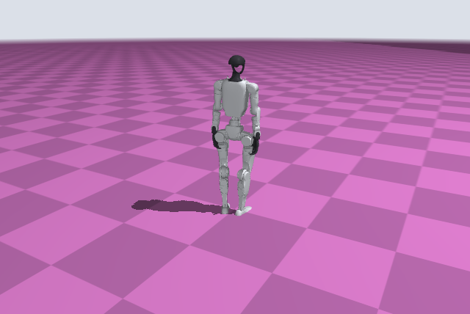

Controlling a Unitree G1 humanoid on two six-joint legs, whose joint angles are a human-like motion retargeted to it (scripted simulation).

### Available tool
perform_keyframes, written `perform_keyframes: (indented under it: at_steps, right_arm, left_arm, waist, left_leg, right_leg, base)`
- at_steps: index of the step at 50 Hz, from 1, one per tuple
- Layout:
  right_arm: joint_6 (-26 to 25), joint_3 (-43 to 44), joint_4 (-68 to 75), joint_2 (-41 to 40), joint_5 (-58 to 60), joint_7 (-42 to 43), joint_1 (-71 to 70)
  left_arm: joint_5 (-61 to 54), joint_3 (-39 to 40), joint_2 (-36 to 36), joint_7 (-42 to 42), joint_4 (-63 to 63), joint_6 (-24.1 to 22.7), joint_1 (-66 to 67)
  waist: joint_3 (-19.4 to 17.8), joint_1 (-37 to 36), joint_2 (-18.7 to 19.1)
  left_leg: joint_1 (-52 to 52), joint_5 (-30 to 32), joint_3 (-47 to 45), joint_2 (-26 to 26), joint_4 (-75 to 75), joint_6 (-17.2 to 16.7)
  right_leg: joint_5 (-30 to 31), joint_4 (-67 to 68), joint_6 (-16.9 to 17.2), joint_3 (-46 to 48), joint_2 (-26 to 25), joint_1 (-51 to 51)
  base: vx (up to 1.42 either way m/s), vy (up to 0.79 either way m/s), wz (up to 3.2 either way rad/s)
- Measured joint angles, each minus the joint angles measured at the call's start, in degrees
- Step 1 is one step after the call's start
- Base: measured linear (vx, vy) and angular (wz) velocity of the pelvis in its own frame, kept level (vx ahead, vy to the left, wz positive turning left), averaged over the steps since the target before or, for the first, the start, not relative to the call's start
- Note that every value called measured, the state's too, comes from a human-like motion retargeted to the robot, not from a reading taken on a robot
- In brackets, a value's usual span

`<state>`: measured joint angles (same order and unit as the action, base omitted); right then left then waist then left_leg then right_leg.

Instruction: Upper body actions

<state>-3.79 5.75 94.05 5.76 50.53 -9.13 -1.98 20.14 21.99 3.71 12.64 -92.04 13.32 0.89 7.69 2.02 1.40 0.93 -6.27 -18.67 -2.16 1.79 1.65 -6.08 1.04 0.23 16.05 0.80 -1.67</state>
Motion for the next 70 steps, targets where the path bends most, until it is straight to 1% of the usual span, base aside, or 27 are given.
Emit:
perform_keyframes:
  at_steps: [70]
  right_arm:
    - [0.0, -0.1, 0.0, -0.1, 0.3, -0.1, 0.0]
  left_arm:
    - [0.2, 0.0, -0.1, -0.1, 0.0, -0.1, 0.0]
  waist:
    - [0.0, 0.1, 0.0]
  left_leg:
    - [-0.1, 0.1, -0.1, 0.0, 0.0, 0.0]
  right_leg:
    - [0.1, 0.0, -0.1, -0.1, 0.0, -0.1]
  base:
    - [0.00, 0.00, 0.00]
